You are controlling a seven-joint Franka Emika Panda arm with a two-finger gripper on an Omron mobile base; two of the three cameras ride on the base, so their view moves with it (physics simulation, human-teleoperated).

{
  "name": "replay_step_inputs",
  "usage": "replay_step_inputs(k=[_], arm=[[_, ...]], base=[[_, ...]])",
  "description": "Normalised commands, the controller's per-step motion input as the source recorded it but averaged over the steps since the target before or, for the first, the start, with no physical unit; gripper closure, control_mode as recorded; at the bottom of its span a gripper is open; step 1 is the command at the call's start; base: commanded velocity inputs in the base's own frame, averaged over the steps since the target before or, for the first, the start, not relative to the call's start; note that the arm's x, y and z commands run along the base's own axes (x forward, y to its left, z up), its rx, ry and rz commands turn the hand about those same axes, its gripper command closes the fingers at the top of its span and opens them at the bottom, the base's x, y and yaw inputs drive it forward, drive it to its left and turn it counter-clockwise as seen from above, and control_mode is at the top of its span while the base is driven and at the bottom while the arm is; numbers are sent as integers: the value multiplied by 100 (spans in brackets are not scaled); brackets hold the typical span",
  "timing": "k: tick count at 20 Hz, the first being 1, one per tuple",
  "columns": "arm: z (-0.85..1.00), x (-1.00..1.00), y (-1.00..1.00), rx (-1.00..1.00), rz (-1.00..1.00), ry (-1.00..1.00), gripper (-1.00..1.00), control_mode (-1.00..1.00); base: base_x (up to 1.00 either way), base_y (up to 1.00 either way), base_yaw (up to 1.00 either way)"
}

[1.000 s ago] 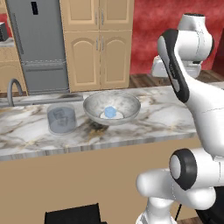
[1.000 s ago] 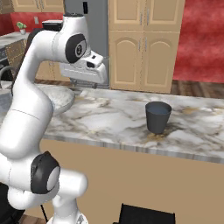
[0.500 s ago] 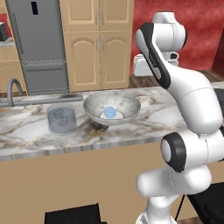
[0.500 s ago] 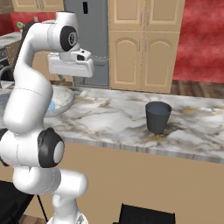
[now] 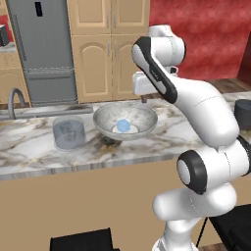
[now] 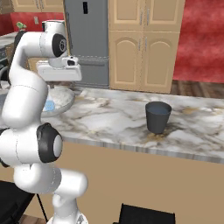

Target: There are four ice cubes in the ice bowl. Place two ice cubes in each glass of water.

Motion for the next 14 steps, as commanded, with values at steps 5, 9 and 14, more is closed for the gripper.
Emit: replay_step_inputs(k=[5, 9, 14], arm=[[-15, 0, 35, 0, 23, 0, -100, -100], [-16, 0, 40, 0, 23, -2, -100, -100], [-9, 0, 40, 0, 22, 0, -100, -100]], base=[[0, 0, 0], [0, 0, 0], [0, 0, 0]])
